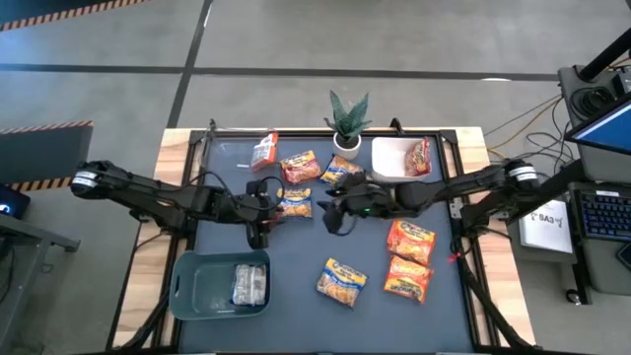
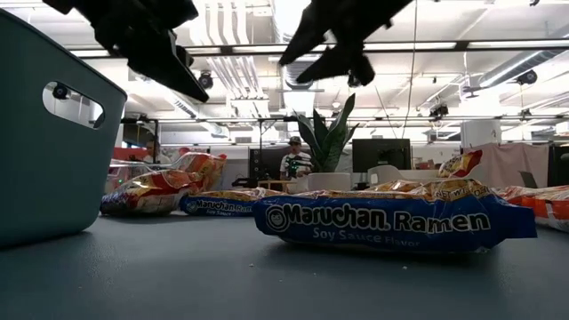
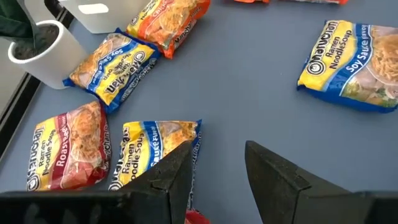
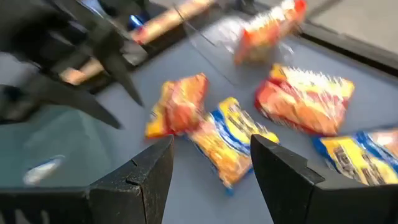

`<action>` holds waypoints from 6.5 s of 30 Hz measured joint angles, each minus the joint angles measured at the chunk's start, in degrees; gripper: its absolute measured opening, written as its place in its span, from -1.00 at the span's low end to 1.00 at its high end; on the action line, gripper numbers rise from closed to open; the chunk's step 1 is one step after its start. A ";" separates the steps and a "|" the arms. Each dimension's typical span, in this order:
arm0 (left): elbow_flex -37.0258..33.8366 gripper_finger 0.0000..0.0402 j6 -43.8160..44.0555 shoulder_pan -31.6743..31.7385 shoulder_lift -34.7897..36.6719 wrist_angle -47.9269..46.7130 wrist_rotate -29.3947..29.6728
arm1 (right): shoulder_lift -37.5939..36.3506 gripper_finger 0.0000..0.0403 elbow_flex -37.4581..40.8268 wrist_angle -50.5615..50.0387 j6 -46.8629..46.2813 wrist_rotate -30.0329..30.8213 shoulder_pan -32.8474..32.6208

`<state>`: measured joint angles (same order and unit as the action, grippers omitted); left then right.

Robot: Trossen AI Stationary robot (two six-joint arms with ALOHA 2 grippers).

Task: Sort Maruchan noodles
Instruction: Put the blue noodle pack into the blue bin

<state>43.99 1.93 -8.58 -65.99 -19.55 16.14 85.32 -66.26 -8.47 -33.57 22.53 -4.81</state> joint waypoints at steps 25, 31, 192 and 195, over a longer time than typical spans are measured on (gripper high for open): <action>0.11 -0.35 0.07 -0.02 1.75 -3.99 0.30 | 24.74 0.00 -8.75 -1.05 -11.59 -3.61 9.91; 0.11 -0.35 0.07 -0.02 1.64 -3.43 0.38 | 27.39 0.00 -10.80 -0.12 -10.26 -3.48 10.02; 7.54 -1.00 4.67 3.10 -37.06 26.44 -6.10 | 5.14 -0.06 35.52 41.88 -26.21 -7.42 -3.90; 7.32 -1.00 3.26 2.95 -33.61 25.05 -6.20 | 3.71 -0.06 35.37 42.11 -19.09 -6.83 -4.05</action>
<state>51.31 5.18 -5.63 -99.60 5.50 9.94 89.03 -30.89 33.64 -52.66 15.70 -8.86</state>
